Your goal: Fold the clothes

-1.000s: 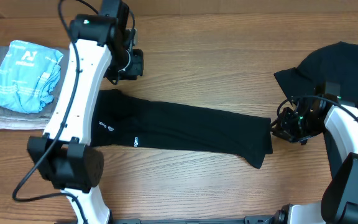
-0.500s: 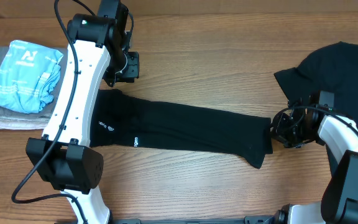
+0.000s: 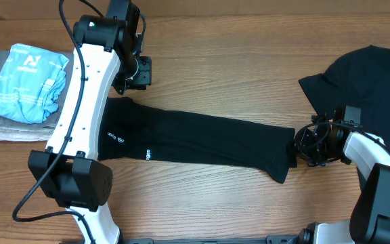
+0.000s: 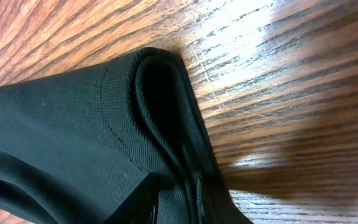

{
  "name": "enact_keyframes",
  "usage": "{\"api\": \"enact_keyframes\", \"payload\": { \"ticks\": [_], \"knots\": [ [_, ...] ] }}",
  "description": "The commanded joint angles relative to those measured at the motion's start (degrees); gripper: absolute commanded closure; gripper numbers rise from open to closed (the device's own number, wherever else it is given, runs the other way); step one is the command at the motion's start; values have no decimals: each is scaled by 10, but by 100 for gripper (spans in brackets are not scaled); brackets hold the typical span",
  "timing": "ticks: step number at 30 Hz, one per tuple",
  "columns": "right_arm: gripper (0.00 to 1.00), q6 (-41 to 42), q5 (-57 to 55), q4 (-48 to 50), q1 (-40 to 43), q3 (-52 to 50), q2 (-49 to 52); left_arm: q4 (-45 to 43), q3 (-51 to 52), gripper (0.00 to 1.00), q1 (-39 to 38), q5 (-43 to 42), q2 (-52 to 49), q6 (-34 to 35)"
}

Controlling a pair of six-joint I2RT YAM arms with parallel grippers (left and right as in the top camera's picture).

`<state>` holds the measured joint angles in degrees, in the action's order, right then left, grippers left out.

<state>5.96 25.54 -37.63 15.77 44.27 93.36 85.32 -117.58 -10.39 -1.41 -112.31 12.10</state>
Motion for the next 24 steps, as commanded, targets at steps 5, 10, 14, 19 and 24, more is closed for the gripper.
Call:
{"api": "enact_keyframes", "payload": {
  "ticks": [5, 10, 14, 19, 24],
  "knots": [
    [75, -4, 16, 21, 0, -10, 1, -1, -2, 73, 4, 6, 1, 8],
    [76, -4, 16, 31, 0, -10, 1, 0, -2, 73, 5, 6, 1, 8],
    [87, -4, 16, 38, 0, -10, 1, -1, -2, 73, 5, 6, 1, 8],
    [92, -4, 33, 39, 0, -2, 1, -1, -2, 73, 5, 6, 1, 8],
    [95, 0, 57, -9, 0, 57, 1, 0, -2, 72, 5, 6, 1, 8]
  ]
}}
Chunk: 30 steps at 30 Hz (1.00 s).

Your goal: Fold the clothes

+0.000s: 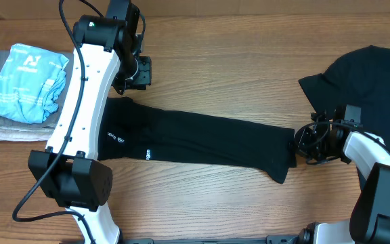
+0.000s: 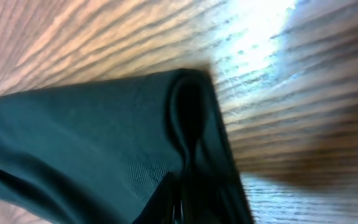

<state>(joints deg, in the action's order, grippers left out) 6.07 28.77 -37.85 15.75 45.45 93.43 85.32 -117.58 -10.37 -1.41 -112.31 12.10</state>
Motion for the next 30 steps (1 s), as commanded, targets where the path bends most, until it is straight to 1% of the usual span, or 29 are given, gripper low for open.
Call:
{"api": "enact_keyframes", "payload": {
  "ticks": [1, 4, 13, 16, 18, 22, 26, 28, 30],
  "knots": [
    [95, -1, 24, -16, 0, 57, 0, 0, -2, 72, 5, 6, 1, 8],
    [95, -1, 24, -19, 0, 73, 0, 0, -2, 72, 5, 6, 1, 8],
    [94, -1, 9, 23, 0, 73, 0, 0, -2, 72, 5, 6, 1, 8],
    [93, -1, 0, 30, 0, 73, 0, 0, -2, 72, 5, 6, 1, 8],
    [92, -1, -32, 35, 0, 71, 0, 0, -2, 71, 5, 6, 1, 8],
    [91, -1, -33, 62, 0, 54, 0, 0, -2, 72, 5, 6, 1, 8],
    [78, -1, -33, 86, 0, 43, 2, -1, -2, 73, 5, 6, 1, 7],
    [69, -1, -41, 90, 0, 43, 2, -2, -2, 78, 6, 6, 2, 5],
    [60, -1, -60, 93, 0, 45, 2, -4, -5, 81, 10, 6, 6, 3]
  ]
}}
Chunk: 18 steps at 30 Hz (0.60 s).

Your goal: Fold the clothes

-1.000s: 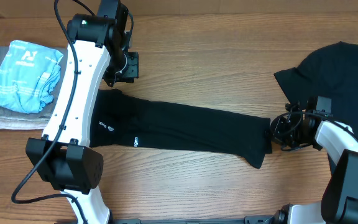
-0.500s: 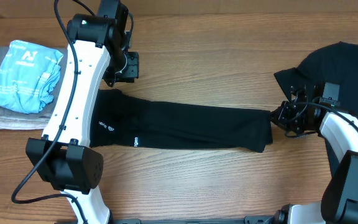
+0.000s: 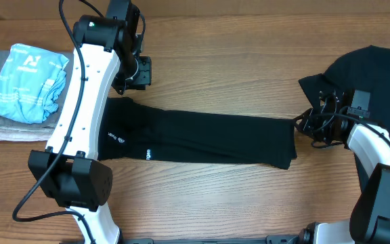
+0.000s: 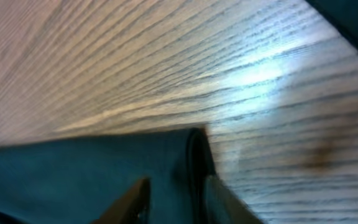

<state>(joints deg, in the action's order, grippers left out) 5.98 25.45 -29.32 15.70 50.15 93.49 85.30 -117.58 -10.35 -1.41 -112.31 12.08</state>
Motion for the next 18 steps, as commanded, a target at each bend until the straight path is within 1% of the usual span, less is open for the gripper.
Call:
{"api": "enact_keyframes", "payload": {
  "ticks": [1, 3, 4, 8, 11, 13, 15, 16, 17, 18],
  "knots": [
    [55, 0, -33, 8, 0, 0, 1, -5, -7, 81, 14, 5, 9, 4],
    [51, -1, -36, -6, 0, 10, 1, -5, -12, 83, 27, 5, 23, 5],
    [51, -1, -36, -16, 0, 16, 1, -5, -14, 83, 35, 5, 32, 9],
    [51, -5, -38, -116, -4, 64, 0, -11, -16, 84, 84, 3, 87, 29],
    [51, -5, -53, -177, -22, 77, 0, -12, -16, 82, 129, -12, 134, 38],
    [51, -5, -63, -193, -40, 70, 1, -10, -16, 76, 155, -14, 159, 38],
    [51, -4, -87, -187, -66, 55, 1, -8, -16, 66, 176, -13, 175, 38],
    [51, -4, -104, -179, -79, 48, 2, -6, -16, 49, 184, -13, 177, 38],
    [51, -3, -131, -169, -95, 40, 4, -3, -16, 38, 193, -13, 179, 38],
    [49, 3, -161, -162, -108, 34, 7, -1, -16, 32, 199, -13, 179, 38]
  ]
}}
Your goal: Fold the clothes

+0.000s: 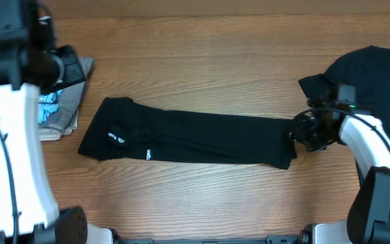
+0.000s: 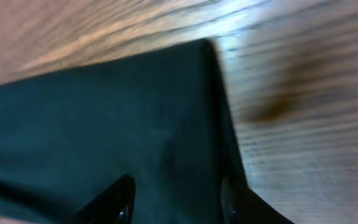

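Observation:
A long black garment, folded into a narrow strip, lies flat across the middle of the table. My right gripper is at its right end. In the right wrist view this gripper is open, its fingers low over the black cloth, close to the cloth's edge. My left gripper is at the far left over a stack of folded clothes. Whether its jaws are open cannot be made out.
A black shirt lies bunched at the back right, just behind my right arm. The left stack is grey with a light blue piece, and my left arm covers most of it. Bare wood table surrounds the strip.
My left arm has left the strip's left end and now stands at the far left over the stack, whose grey edge shows farther right. My open right gripper has moved onto the strip's right end.
My right gripper was first shut on the strip's right end, whose corner sagged toward the front edge. It still held it a moment later. Then the end lay straight and the gripper was open just beyond it. Now it is over that end, and my left arm is at the stack.

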{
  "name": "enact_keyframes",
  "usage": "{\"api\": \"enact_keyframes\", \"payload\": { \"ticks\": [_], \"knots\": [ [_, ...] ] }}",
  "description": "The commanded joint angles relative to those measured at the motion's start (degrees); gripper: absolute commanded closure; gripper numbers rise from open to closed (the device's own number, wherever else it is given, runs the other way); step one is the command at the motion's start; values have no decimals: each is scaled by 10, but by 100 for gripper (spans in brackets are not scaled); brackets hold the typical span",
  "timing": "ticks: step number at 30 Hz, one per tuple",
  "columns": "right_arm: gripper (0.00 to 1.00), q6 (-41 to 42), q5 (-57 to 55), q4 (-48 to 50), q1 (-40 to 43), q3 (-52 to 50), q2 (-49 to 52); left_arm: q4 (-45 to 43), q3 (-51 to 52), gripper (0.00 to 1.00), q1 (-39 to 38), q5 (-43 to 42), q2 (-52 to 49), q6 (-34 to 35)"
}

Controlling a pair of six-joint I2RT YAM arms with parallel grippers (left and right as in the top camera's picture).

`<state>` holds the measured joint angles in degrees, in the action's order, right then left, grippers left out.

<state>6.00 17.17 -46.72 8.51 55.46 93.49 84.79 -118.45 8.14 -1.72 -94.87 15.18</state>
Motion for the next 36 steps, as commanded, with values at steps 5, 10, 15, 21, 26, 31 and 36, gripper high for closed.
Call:
{"api": "enact_keyframes", "payload": {
  "ticks": [5, 10, 15, 21, 26, 31, 36],
  "knots": [
    [47, 51, -202, 31, -76, -30, 27, 17, -1, 26, 24, -10, -2, 7],
    [46, 60, -201, 44, -77, -31, 51, 17, 8, 18, 24, -10, -7, 7],
    [47, 60, -187, 45, -77, -43, 79, 20, 11, 10, 24, -10, -10, 7],
    [93, 61, -172, 38, -75, -42, 87, 19, 11, 0, 24, -10, -10, 7],
    [96, 68, -173, 33, -38, -36, 87, 19, 11, 0, 24, -10, -10, 7],
    [96, 74, -173, 15, 44, -5, 87, 19, 11, 0, 24, -10, -10, 7],
    [96, 75, -172, -32, 97, 52, 87, 19, 11, 0, 24, -10, -10, 7]
  ]
}}
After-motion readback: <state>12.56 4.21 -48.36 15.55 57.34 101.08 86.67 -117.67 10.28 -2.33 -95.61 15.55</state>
